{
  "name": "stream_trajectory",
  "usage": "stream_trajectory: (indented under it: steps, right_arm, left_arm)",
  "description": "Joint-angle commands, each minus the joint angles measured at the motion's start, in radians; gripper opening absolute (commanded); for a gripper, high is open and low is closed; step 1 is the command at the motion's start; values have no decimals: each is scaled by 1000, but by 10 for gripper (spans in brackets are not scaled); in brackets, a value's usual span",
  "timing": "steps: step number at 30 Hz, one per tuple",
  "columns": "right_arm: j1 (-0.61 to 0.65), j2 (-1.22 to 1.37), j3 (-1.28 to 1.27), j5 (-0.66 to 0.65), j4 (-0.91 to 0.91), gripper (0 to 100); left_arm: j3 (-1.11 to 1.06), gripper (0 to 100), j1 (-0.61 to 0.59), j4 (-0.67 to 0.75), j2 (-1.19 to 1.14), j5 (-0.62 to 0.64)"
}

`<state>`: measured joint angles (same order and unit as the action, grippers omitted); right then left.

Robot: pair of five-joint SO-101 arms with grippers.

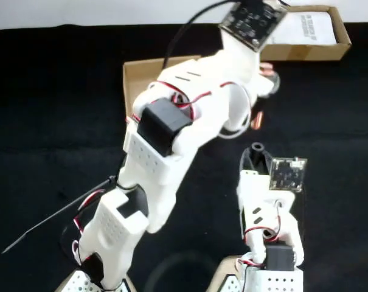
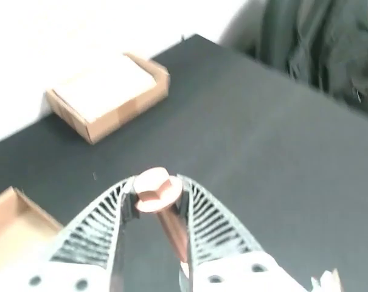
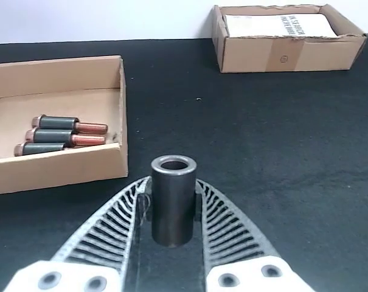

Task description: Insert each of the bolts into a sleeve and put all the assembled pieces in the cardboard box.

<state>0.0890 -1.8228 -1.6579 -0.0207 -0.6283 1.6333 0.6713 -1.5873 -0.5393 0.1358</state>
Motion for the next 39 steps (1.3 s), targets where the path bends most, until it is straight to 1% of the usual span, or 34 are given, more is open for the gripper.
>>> stream_trajectory:
  steps: [1, 6, 8, 10, 11, 14, 16, 18, 21, 26, 28, 30, 36, 38, 39]
  right_arm:
    - [8, -4, -51, 12, -2, 8]
    - [10, -4, -51, 12, -2, 8]
    - [10, -4, -51, 12, -2, 8]
    - [10, -4, -51, 12, -2, 8]
    - [12, -4, -51, 11, -2, 8]
    - [12, -4, -56, 8, -2, 8]
    - [12, -4, -62, 8, -2, 8]
    - [12, -4, -65, 8, -2, 8]
    - [12, -4, -77, 8, -2, 8]
    - [24, -4, -77, 6, -2, 8]
    - [31, -4, -77, 6, -2, 8]
    - [35, -4, -74, 6, -2, 8]
    - [35, -4, -76, -35, -1, 8]
    - [35, -4, -73, -35, -1, 8]
    - [35, -4, -73, -35, -1, 8]
  left_arm:
    - [28, 7, -45, 71, -24, 5]
    - [28, 7, -151, 173, -99, 3]
    - [28, 7, -182, 183, -104, -5]
    - [28, 7, -189, 141, -82, -72]
    - [28, 7, -188, 89, -61, -95]
    - [30, 7, -177, -94, 16, -52]
    - [30, 7, -182, -169, 73, -18]
    - [27, 7, -199, -183, 128, -2]
    - [24, 7, -213, -187, 234, -9]
    - [-21, 7, -206, -189, 390, -126]
    - [-94, 7, -208, -189, 467, -161]
    - [-228, 7, -206, -189, 561, -186]
    - [-802, 8, -203, -178, 926, -187]
    - [-966, 8, -209, -118, 1015, -173]
    - [-1049, 8, -211, -69, 1052, -147]
